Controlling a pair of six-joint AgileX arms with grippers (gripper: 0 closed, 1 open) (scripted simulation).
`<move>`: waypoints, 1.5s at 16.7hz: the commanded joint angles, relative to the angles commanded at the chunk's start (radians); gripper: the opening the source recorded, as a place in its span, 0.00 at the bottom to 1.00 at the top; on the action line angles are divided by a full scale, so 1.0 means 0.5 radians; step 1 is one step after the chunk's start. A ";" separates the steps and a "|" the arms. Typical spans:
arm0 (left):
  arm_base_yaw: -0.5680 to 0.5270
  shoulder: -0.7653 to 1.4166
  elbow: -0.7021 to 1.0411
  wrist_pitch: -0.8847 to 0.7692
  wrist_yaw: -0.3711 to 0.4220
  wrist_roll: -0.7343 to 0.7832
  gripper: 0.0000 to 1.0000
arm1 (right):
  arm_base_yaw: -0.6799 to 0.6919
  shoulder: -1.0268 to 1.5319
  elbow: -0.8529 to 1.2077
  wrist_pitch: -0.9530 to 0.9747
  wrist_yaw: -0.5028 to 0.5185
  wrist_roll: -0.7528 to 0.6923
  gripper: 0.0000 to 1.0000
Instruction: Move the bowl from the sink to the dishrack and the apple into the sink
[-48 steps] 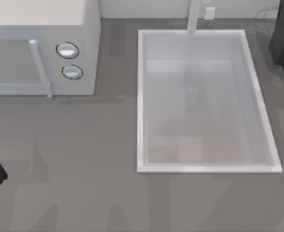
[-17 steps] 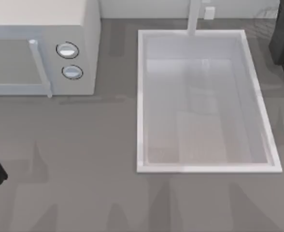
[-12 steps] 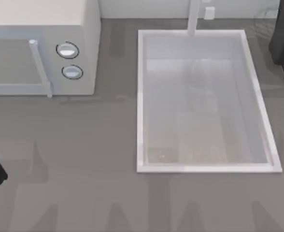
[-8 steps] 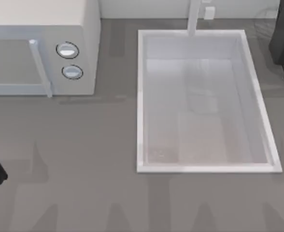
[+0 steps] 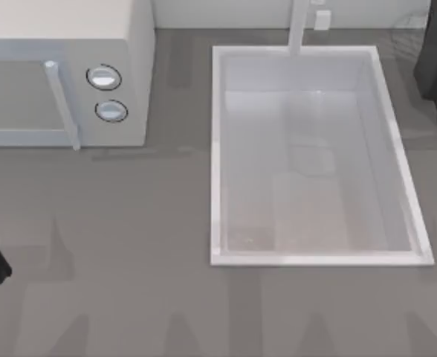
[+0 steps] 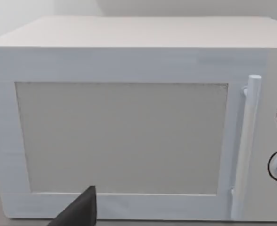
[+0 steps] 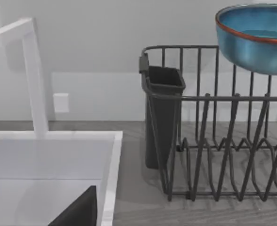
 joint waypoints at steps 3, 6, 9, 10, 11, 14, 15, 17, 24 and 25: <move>0.000 0.000 0.000 0.000 0.000 0.000 1.00 | 0.000 0.000 0.000 0.000 0.000 0.000 1.00; 0.000 0.000 0.000 0.000 0.000 0.000 1.00 | 0.000 0.000 0.000 0.000 0.000 0.000 1.00; 0.000 0.000 0.000 0.000 0.000 0.000 1.00 | 0.000 0.000 0.000 0.000 0.000 0.000 1.00; 0.000 0.000 0.000 0.000 0.000 0.000 1.00 | 0.000 0.000 0.000 0.000 0.000 0.000 1.00; 0.000 0.000 0.000 0.000 0.000 0.000 1.00 | 0.000 0.000 0.000 0.000 0.000 0.000 1.00; 0.000 0.000 0.000 0.000 0.000 0.000 1.00 | 0.000 0.000 0.000 0.000 0.000 0.000 1.00; 0.000 0.000 0.000 0.000 0.000 0.000 1.00 | 0.000 0.000 0.000 0.000 0.000 0.000 1.00; 0.000 0.000 0.000 0.000 0.000 0.000 1.00 | 0.000 0.000 0.000 0.000 0.000 0.000 1.00; 0.000 0.000 0.000 0.000 0.000 0.000 1.00 | -0.031 0.131 0.114 -0.104 -0.007 -0.037 1.00; 0.000 0.000 0.000 0.000 0.000 0.000 1.00 | -0.053 0.216 0.183 -0.169 -0.009 -0.060 1.00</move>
